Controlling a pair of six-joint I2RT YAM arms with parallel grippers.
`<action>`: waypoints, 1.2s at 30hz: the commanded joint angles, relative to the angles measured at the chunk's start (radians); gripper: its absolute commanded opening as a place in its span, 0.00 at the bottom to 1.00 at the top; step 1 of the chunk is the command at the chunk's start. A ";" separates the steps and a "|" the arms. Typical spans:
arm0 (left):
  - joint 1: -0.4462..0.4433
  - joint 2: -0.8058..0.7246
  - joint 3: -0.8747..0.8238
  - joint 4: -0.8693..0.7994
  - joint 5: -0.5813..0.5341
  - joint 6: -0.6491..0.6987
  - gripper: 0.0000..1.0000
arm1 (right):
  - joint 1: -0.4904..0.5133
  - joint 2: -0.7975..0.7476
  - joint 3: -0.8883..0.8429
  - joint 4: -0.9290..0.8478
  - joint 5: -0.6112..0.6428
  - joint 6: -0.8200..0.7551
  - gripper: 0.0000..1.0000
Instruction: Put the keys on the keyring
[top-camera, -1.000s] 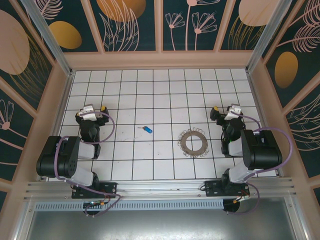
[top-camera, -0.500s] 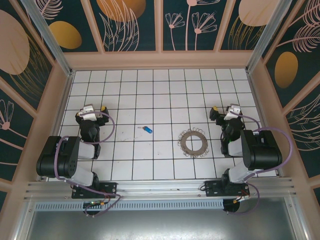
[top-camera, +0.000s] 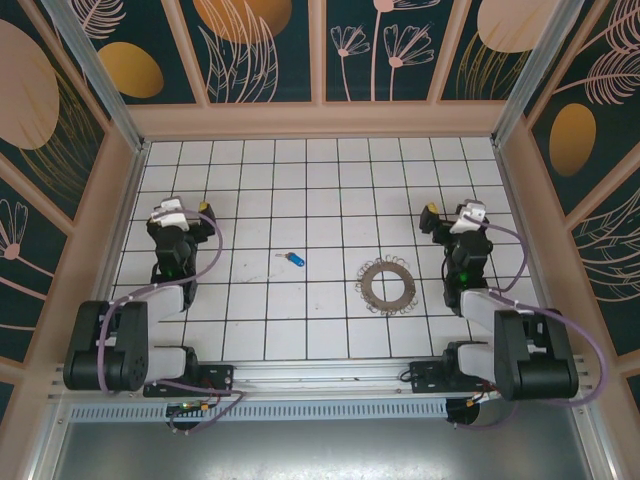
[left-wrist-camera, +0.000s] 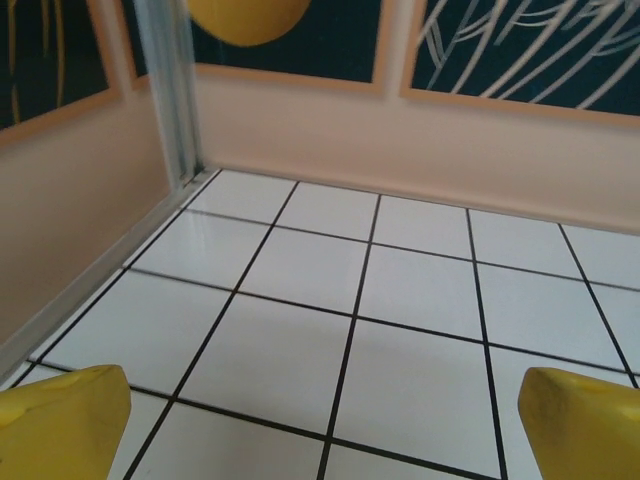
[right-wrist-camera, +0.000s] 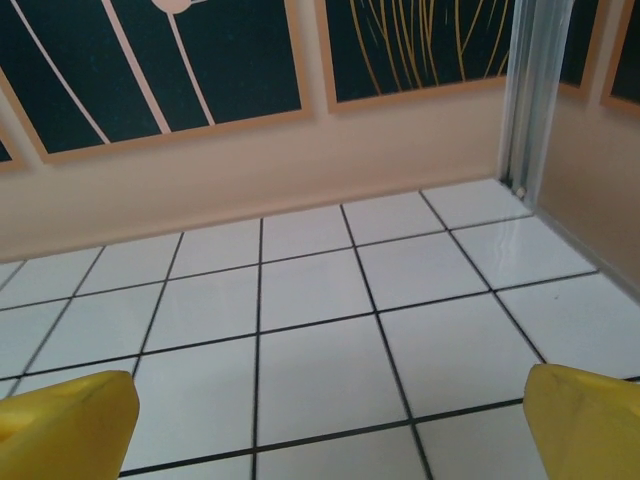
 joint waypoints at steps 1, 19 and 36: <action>0.006 -0.068 0.093 -0.262 -0.089 -0.171 0.99 | 0.011 -0.066 0.107 -0.322 -0.031 0.174 0.99; -0.339 -0.242 0.193 -0.548 0.412 -0.368 0.99 | 0.091 -0.159 0.185 -0.889 -0.355 0.367 0.99; -0.824 0.199 0.465 -0.661 0.260 -0.363 0.90 | 0.131 -0.369 0.142 -1.134 -0.374 0.488 0.98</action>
